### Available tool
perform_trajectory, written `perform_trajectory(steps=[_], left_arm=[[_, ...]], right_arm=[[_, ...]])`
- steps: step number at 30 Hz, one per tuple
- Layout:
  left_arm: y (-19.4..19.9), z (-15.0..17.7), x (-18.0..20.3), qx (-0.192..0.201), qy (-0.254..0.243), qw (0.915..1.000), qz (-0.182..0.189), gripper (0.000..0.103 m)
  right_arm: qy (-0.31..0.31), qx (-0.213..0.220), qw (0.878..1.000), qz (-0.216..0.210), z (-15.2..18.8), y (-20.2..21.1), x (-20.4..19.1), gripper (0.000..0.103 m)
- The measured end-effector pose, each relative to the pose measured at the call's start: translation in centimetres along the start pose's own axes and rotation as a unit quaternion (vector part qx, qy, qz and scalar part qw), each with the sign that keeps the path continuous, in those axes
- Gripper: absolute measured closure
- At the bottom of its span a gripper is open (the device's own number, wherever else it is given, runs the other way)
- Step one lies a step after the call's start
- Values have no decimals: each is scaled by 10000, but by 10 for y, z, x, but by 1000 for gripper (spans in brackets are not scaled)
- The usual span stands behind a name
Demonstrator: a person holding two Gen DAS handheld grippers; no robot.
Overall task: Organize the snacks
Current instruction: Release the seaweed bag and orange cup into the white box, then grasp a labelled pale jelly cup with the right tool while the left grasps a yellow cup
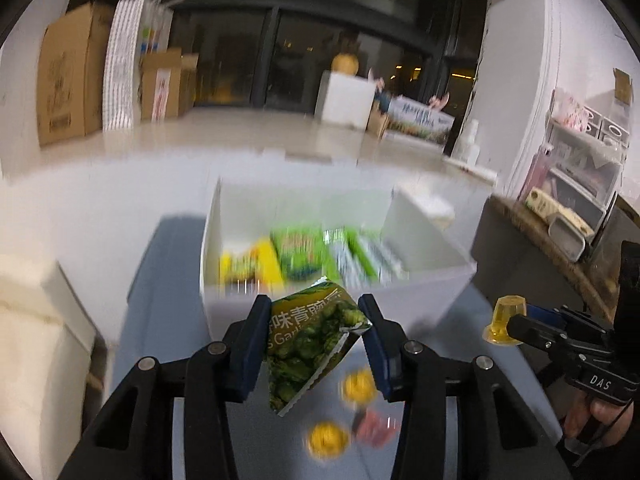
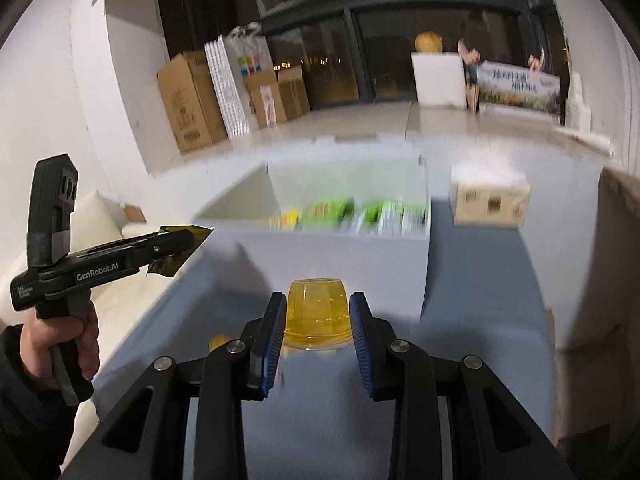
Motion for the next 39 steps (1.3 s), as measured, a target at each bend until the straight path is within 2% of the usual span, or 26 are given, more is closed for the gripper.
perform_trajectory(steps=[5,9,10,11,12,13,14,18,21,30,34,39], left_arm=[[-28,-55,2,21,-36,10000,25,54],[-62,-68,7,-166,-139,9998,-44,53],[-72,-67,8,-280,-168,9995,-54,52],[-81,-64,9,-444,-191,9988,-50,46],[-86,-59,9,-508,-219,9984,-134,26],[-88,-57,9,-488,-248,9982,-231,12],[-88,-53,8,-438,-282,9983,-273,0],[-88,-43,6,-590,-278,9976,-230,0],[-81,-43,6,-527,-261,9980,-245,0],[-50,-42,9,-378,-173,9989,-214,0],[-21,-6,9,-311,-244,9988,-282,0],[10,54,2,-412,-103,9988,-257,0]], right_arm=[[-21,82,10000,1,-52,-26,15,68],[-62,-87,9999,54,-74,-62,26,68],[-59,-104,9999,86,-76,-71,28,67],[-32,-153,9998,138,-76,-79,29,66],[-28,-248,9995,203,-74,-84,31,50],[-86,-346,9991,238,-72,-88,32,19],[-156,-336,9991,184,-70,-87,33,10],[-292,-236,9991,196,-66,-76,36,8],[-379,-142,9990,190,-69,-68,38,0],[-420,25,9991,57,-61,-40,29,0],[-389,48,9991,-171,-30,-19,16,0],[-266,-281,9992,70,26,-11,1,0]])
Point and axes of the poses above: each gripper's, at about its wrist camera, not at the fingertips, and y roughly against the way its jaws point, x to its right, z to its underside, the point moved 4 cm from there along -y, roughly the way its jaws point, and after that the axes turned 6 degrees about y, right-handed, at the moved point
